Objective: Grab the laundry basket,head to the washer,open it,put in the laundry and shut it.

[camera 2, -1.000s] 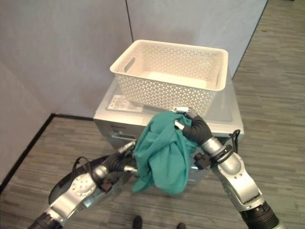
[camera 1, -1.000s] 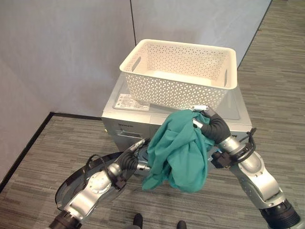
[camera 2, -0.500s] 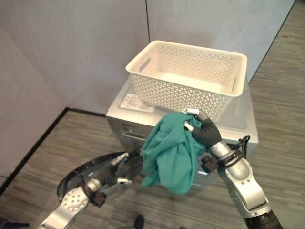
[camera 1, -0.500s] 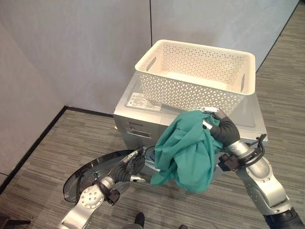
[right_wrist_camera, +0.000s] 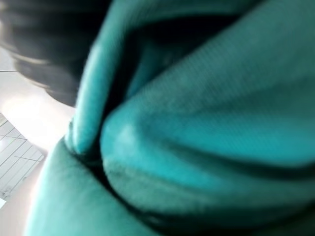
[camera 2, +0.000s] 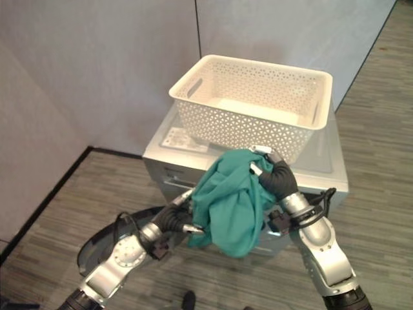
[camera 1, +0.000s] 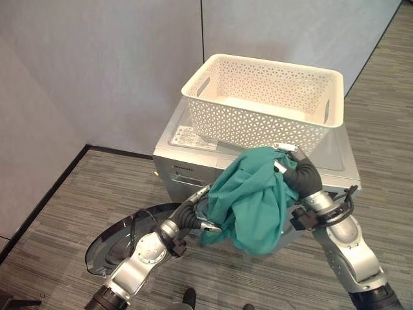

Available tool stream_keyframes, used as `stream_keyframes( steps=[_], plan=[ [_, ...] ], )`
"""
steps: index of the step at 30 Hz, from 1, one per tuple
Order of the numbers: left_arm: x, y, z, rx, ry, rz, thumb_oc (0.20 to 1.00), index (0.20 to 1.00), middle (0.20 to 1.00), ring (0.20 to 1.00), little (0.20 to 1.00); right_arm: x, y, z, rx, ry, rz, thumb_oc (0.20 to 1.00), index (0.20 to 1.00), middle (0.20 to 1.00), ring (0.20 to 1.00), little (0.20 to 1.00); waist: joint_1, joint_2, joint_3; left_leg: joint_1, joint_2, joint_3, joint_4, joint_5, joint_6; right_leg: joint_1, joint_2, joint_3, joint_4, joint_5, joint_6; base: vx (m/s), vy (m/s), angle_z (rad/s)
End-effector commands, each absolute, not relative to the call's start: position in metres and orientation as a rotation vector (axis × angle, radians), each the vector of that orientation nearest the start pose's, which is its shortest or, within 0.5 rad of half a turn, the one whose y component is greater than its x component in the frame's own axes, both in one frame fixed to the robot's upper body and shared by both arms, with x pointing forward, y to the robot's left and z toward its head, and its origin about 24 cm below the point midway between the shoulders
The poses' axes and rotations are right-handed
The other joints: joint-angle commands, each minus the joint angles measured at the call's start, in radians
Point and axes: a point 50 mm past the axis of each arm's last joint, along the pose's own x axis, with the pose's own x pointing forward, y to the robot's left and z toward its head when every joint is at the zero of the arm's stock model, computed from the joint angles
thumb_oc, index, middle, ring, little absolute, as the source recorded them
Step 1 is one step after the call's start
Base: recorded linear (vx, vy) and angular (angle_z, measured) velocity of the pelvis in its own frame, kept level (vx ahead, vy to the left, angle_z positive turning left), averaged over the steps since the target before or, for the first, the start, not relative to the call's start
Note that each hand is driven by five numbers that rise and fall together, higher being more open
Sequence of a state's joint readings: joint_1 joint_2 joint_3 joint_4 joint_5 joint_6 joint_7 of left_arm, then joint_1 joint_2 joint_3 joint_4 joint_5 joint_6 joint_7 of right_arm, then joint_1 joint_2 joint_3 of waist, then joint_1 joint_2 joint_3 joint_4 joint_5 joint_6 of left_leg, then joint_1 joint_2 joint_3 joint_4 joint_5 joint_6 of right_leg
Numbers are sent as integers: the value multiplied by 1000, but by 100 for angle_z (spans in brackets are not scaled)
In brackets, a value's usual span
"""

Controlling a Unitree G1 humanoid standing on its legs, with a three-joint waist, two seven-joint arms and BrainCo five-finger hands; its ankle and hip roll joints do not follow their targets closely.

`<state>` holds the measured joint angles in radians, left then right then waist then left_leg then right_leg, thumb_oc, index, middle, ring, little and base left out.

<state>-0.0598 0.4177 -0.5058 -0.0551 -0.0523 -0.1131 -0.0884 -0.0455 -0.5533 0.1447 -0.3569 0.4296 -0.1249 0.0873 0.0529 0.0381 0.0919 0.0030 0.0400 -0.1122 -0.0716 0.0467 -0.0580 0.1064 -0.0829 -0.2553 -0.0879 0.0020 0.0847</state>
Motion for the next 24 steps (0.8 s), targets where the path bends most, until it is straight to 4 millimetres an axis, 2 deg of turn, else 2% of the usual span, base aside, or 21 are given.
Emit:
stream_keyframes(
  steps=[1,6,8,11,18,24],
  plan=[
    [240,95,47,324,-86,-660,1000,1000,1000,1000,1000,251,-171,160,-118,-479,345,200,200,200,200,200,-1,-41,-79,-83,-46,62,-16,9,44,11,12,53,84,-147,-30,0,0,0],
    [237,91,45,302,-68,-690,1000,1000,1000,1000,1000,261,-171,156,-109,-451,323,200,200,200,200,200,8,-39,-75,-80,-48,64,-16,7,46,16,10,53,82,-146,-29,0,0,0],
    [234,84,35,220,1,-700,1000,1000,1000,1000,1000,265,-169,151,-102,-425,309,200,200,200,200,200,11,-38,-74,-79,-50,62,-16,8,47,19,9,49,82,-146,-30,0,0,0],
    [235,78,31,204,22,-705,1000,1000,1000,1000,1000,268,-166,148,-88,-411,304,200,200,200,200,200,10,-35,-74,-79,-51,61,-16,9,48,20,9,48,83,-146,-32,0,0,0],
    [241,52,24,180,60,-748,1000,1000,1000,1000,1000,272,-145,143,-19,-396,347,200,200,200,200,200,2,-30,-76,-72,-54,62,-16,7,48,22,9,46,80,-147,-31,0,0,0],
    [246,39,21,165,74,-747,1000,1000,1000,1000,1000,273,-126,147,45,-408,408,200,200,200,200,200,0,-31,-74,-68,-50,70,-16,5,48,20,9,56,86,-148,-31,0,0,0]
  ],
)
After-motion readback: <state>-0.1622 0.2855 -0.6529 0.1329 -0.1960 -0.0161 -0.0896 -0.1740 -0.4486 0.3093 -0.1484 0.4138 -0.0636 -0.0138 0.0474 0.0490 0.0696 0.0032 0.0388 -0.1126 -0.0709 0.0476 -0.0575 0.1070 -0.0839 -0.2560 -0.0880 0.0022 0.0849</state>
